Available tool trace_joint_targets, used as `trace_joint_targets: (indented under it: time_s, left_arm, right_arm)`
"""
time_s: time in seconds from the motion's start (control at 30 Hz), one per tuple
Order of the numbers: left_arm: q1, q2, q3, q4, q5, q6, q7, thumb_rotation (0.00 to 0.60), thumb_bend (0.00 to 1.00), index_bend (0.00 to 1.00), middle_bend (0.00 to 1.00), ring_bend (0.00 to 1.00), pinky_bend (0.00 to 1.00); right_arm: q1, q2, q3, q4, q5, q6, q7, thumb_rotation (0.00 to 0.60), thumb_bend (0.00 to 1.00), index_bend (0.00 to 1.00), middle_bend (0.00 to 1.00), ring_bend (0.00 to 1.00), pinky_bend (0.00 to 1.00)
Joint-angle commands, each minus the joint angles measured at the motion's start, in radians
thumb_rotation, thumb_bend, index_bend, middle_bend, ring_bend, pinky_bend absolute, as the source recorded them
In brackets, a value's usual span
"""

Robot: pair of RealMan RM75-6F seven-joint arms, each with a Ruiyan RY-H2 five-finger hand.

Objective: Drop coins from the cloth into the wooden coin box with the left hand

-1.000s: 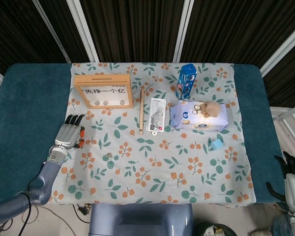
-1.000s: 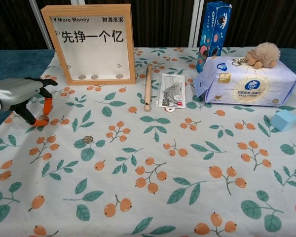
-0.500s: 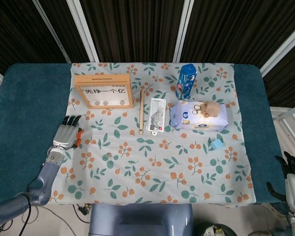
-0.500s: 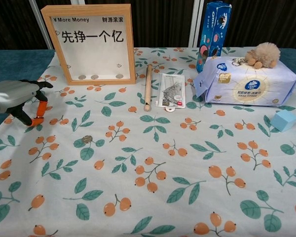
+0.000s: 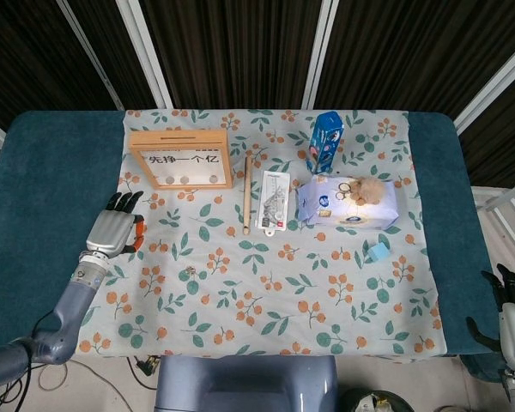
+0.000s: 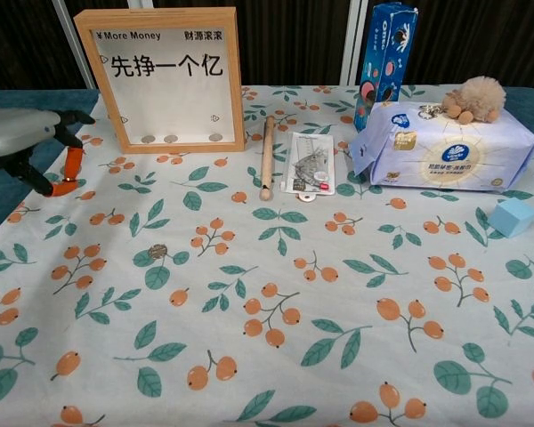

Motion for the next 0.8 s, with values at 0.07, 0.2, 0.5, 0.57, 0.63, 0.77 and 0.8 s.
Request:
trace_joint_targets:
  time_s: [0.07,0.2,0.5,0.57,0.63,0.77,0.8]
  left_arm:
    - [-0.029,0.273,-0.108,-0.277,0.004,-0.013,-0.068,0.6,0.48,0.62,0.0,0.0,0.0]
    - [-0.096,0.444,-0.188,-0.375,-0.122,-0.152,-0.098,0.6,0.48,0.61,0.0,0.0,0.0]
    - [-0.295,0.54,-0.233,-0.331,-0.416,-0.301,-0.026,0.6,0.48,0.6,0.0,0.0,0.0]
    - [-0.35,0.525,-0.22,-0.276,-0.477,-0.352,-0.022,0.6,0.49,0.6,0.0,0.0,0.0]
    - [-0.393,0.508,-0.206,-0.223,-0.515,-0.397,-0.024,0.6,0.51,0.6,0.0,0.0,0.0]
    - [-0.468,0.449,-0.181,-0.093,-0.556,-0.455,-0.036,0.6,0.52,0.6,0.0,0.0,0.0]
    - [-0.487,0.429,-0.172,-0.052,-0.563,-0.47,-0.037,0.6,0.52,0.6,0.0,0.0,0.0]
  right_arm:
    - [-0.002,0.0,0.003,-0.003,0.011,-0.002,0.011,0.6,0.37,0.17,0.05,0.0,0.0]
    - [0.0,0.003,0.008,-0.007,0.023,-0.009,0.019,0.6,0.37,0.17,0.05,0.0,0.0]
    - [0.004,-0.005,0.011,-0.013,0.039,-0.02,0.022,0.6,0.37,0.17,0.05,0.0,0.0]
    - [0.005,-0.006,0.011,-0.014,0.043,-0.023,0.022,0.6,0.37,0.17,0.05,0.0,0.0]
    - [0.004,-0.007,0.014,-0.015,0.05,-0.023,0.024,0.6,0.37,0.17,0.05,0.0,0.0]
    - [0.002,-0.006,0.02,-0.018,0.06,-0.017,0.027,0.6,0.37,0.17,0.05,0.0,0.0]
    - [0.002,-0.006,0.02,-0.019,0.063,-0.016,0.026,0.6,0.37,0.17,0.05,0.0,0.0]
